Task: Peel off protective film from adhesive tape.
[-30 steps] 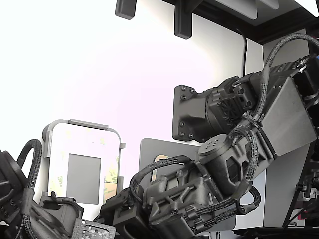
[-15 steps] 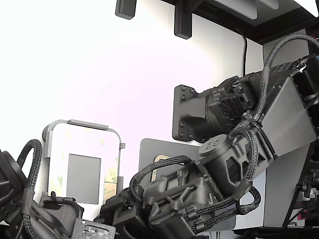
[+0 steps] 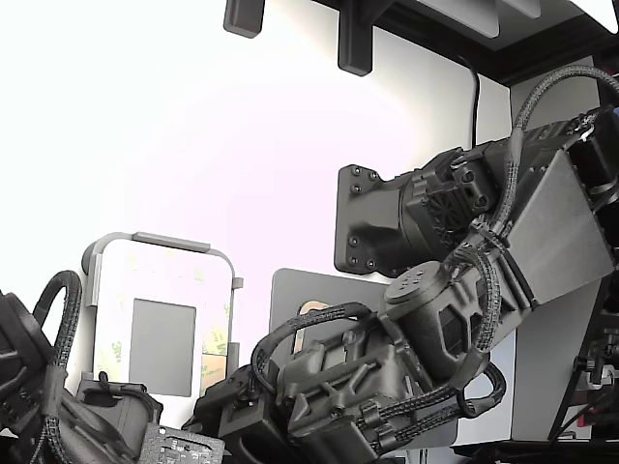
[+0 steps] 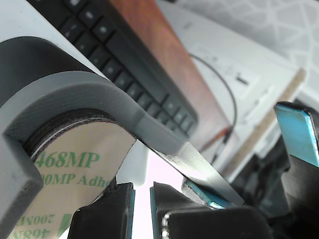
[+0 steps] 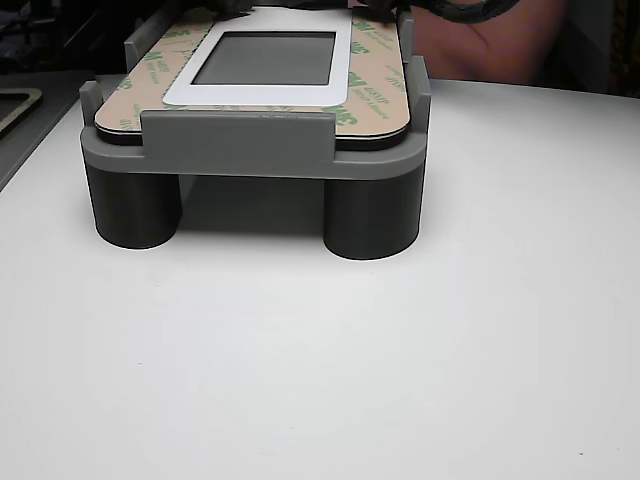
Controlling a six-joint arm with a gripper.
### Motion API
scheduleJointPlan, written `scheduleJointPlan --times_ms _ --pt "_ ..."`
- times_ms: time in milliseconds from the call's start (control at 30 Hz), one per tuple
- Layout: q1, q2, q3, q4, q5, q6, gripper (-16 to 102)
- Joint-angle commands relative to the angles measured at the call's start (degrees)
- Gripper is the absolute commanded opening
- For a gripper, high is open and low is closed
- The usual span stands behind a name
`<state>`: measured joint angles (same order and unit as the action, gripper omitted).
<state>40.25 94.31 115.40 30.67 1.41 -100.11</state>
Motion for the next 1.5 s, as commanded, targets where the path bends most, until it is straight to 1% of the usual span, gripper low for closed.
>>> scheduleJointPlan --times_ms 0,433,733,1467 --pt "-0.18 0.88 -1.85 -0.26 -0.53 0.18 8" --pt "-0.09 0.53 -2.37 0.09 -0.70 0.18 8" --pt "-0.09 0.53 -2.64 0.70 -0.44 0.18 11" --pt "0.00 0.26 -2.99 0.79 -0.62 0.00 9"
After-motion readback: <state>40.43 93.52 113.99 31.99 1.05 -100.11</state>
